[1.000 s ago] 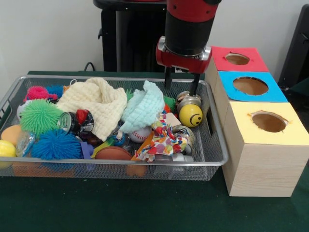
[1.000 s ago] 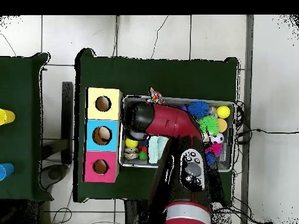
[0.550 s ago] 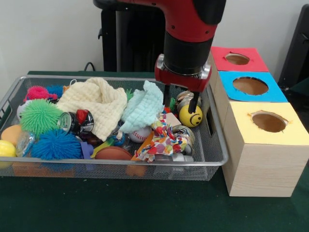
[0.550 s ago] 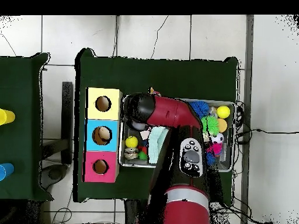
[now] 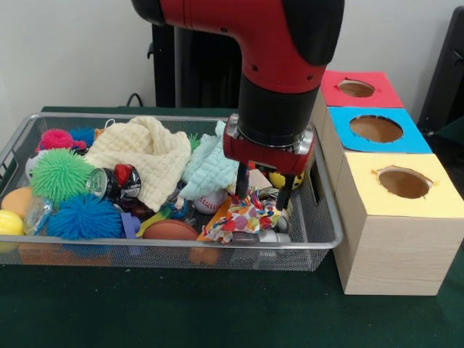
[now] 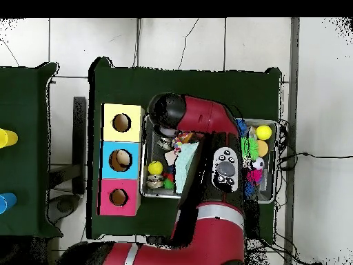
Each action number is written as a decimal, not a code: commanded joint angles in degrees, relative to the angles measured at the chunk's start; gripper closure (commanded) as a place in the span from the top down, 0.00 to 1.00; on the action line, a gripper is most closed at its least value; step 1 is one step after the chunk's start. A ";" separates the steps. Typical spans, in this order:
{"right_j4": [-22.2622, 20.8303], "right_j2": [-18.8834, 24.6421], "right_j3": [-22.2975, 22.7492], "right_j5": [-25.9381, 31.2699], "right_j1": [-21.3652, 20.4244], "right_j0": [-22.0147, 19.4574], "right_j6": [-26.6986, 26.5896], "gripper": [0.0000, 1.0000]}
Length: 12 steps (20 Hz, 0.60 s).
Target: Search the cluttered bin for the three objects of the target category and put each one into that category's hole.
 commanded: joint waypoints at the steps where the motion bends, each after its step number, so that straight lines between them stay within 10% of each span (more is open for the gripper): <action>1: 1.54 0.49 -9.13 4.21 7.54 0.10 13.55 1.00; 12: 0.92 0.20 -6.02 4.16 7.17 1.00 11.16 1.00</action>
